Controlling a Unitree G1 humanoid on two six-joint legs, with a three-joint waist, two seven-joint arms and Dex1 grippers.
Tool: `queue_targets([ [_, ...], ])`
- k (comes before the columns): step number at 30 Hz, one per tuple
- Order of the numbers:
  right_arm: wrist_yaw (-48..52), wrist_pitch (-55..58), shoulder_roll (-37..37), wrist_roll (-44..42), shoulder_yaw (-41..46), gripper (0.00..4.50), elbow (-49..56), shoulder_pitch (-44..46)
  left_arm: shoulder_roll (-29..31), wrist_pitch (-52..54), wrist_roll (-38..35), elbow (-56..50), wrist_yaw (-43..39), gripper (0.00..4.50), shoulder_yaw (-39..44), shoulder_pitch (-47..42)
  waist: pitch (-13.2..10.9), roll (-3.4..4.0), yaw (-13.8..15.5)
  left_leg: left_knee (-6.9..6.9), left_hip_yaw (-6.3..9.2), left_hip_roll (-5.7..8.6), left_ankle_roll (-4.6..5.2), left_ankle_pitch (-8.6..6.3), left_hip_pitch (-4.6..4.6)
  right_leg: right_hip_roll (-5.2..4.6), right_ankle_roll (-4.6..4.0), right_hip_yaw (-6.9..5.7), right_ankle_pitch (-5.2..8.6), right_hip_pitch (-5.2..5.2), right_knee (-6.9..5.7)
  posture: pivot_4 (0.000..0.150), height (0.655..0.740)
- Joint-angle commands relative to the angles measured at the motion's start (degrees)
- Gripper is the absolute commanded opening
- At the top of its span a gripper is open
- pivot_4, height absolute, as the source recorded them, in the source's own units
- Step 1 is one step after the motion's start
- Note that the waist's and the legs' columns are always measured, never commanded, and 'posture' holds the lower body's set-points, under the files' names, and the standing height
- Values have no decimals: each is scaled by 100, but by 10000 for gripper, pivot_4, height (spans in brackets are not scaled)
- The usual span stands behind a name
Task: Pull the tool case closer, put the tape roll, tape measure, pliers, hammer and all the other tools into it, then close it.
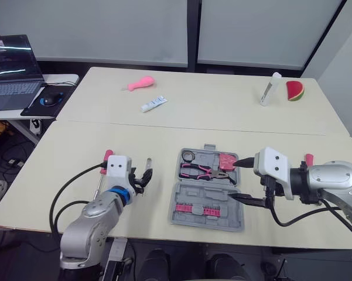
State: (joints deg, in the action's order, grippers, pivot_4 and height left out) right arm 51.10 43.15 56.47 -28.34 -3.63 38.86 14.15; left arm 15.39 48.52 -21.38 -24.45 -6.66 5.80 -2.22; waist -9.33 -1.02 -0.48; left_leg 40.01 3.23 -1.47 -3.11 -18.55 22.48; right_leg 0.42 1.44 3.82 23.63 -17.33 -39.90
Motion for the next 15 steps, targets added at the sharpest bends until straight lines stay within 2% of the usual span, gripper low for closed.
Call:
queue_targets([
  [1,76,-80,-2,-2,15,45000,56,51,-111,29,309,401,234,30602,-185,-216,0,-1,4,0,-1,0,0,0,1,0,0,0,0,0,1,1500,7400],
  [8,222,-355,0,159,-38,45000,-133,-75,-459,56,706,1283,448,30602,-486,-805,-1,-2,48,5,0,2,-7,4,7,-1,0,-2,0,-1,0,1500,7400],
  [15,310,-498,6,196,-2,45000,-143,-245,-654,243,1004,1689,593,30602,-582,-1016,1,1,53,4,-5,2,-8,5,6,-1,0,-1,0,1,-1,1500,7400],
])
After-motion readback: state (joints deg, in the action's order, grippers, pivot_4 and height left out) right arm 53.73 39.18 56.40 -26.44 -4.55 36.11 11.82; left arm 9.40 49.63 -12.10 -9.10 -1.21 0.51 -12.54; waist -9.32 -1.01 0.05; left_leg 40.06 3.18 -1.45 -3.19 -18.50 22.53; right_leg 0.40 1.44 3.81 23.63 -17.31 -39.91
